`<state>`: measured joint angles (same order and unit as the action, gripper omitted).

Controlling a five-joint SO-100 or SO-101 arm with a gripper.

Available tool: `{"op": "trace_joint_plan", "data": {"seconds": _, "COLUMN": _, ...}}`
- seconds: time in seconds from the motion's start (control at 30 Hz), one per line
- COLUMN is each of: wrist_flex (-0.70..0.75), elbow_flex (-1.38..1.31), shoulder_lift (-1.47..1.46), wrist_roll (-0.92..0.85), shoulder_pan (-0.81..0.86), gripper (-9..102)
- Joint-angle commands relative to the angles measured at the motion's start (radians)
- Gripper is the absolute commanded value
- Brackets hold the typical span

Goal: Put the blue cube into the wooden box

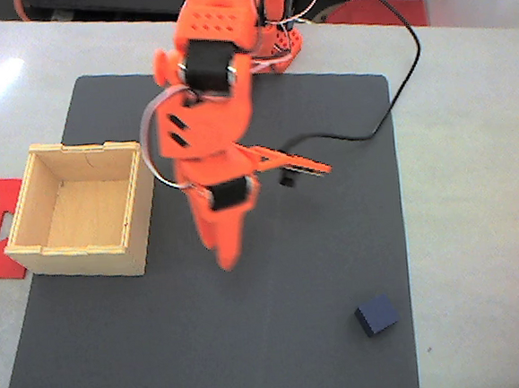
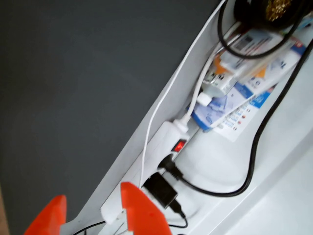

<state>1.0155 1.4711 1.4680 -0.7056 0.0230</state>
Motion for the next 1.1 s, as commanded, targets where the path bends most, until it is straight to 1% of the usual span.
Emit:
{"op": "trace_joint_plan", "data": {"seconds": 0.0, "wrist_flex": -0.029, "elbow_flex": -0.074, "shoulder_lift": -0.021, "wrist_roll": 0.023, "shoulder_pan": -0.071, "gripper": 13}}
{"op": "trace_joint_plan", "data": {"seconds": 0.2, "wrist_flex": -0.026, "elbow_flex": -0.204, "shoulder_lift": -0.15, "wrist_roll": 0.094, "shoulder_pan": -0.169, "gripper": 14}}
{"op": "trace_joint_plan", "data": {"seconds": 0.27, "wrist_flex": -0.041, "elbow_flex": -0.224, "shoulder_lift": -0.187, "wrist_roll": 0.107, "shoulder_pan": -0.189, "gripper": 17}}
{"op": "trace_joint_plan", "data": {"seconds": 0.33, "wrist_flex": -0.038, "elbow_flex": -0.256, "shoulder_lift": -0.233, "wrist_roll": 0.098, "shoulder_pan": -0.215, "gripper": 26}}
{"op": "trace_joint_plan", "data": {"seconds": 0.37, "wrist_flex": -0.038, "elbow_flex": -0.268, "shoulder_lift": -0.252, "wrist_roll": 0.098, "shoulder_pan": -0.227, "gripper": 27}}
{"op": "trace_joint_plan", "data": {"seconds": 0.5, "wrist_flex": -0.058, "elbow_flex": -0.281, "shoulder_lift": -0.296, "wrist_roll": 0.115, "shoulder_pan": -0.276, "gripper": 27}}
{"op": "trace_joint_plan", "data": {"seconds": 0.63, "wrist_flex": -0.049, "elbow_flex": -0.359, "shoulder_lift": -0.37, "wrist_roll": 0.169, "shoulder_pan": -0.311, "gripper": 28}}
{"op": "trace_joint_plan", "data": {"seconds": 0.8, "wrist_flex": 0.041, "elbow_flex": -0.565, "shoulder_lift": -0.517, "wrist_roll": 0.236, "shoulder_pan": -0.354, "gripper": 29}}
{"op": "trace_joint_plan", "data": {"seconds": 1.07, "wrist_flex": 0.044, "elbow_flex": -0.657, "shoulder_lift": -0.617, "wrist_roll": 0.268, "shoulder_pan": -0.4, "gripper": 28}}
